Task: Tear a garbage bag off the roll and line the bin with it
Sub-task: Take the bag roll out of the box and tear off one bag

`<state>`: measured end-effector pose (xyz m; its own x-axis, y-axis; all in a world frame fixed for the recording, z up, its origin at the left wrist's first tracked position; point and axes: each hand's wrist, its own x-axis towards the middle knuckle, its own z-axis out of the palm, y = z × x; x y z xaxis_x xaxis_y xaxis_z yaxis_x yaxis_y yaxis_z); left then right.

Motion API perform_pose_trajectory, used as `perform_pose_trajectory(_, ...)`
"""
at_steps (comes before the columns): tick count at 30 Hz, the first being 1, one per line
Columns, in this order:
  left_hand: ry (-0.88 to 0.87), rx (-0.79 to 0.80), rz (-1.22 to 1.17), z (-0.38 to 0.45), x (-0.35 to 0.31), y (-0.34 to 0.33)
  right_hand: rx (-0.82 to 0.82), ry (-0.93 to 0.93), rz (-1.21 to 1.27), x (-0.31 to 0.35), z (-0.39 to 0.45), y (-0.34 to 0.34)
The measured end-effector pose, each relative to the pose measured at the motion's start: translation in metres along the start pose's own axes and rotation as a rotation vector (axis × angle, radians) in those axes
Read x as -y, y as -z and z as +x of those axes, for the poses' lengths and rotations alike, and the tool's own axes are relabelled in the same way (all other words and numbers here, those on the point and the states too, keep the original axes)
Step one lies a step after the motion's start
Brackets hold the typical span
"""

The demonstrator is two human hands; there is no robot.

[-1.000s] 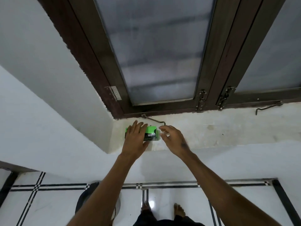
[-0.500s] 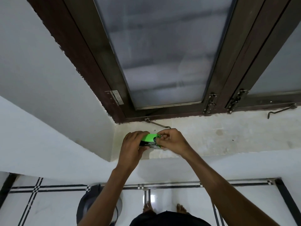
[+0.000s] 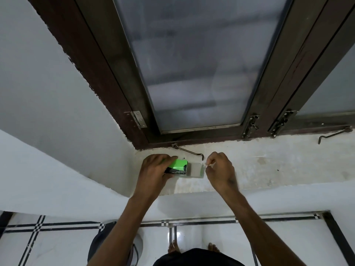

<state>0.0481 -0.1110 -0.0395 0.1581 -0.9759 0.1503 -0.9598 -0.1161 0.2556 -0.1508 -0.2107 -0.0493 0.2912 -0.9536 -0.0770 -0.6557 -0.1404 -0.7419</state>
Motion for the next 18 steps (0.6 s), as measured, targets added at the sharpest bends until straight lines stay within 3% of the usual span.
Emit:
perform_pose_trajectory(4,-0.081,0.015,0.098,0.015,-0.015,0.004,0.229,-0.058,0.446,0.008,-0.008,-0.009)
perform_pose_trajectory(7,-0.19,0.017,0.242,0.024,-0.025,0.01,0.346,-0.146,0.588,0.005,-0.01,-0.016)
perform_pose_trajectory(13,-0.375,0.044,0.463,0.042,-0.048,0.03,0.368,-0.413,1.142,0.003,-0.005,-0.019)
perform_pose_trajectory(18,-0.364,-0.01,0.461,0.053,-0.052,0.048,0.351,-0.39,1.278,0.007,-0.005,-0.016)
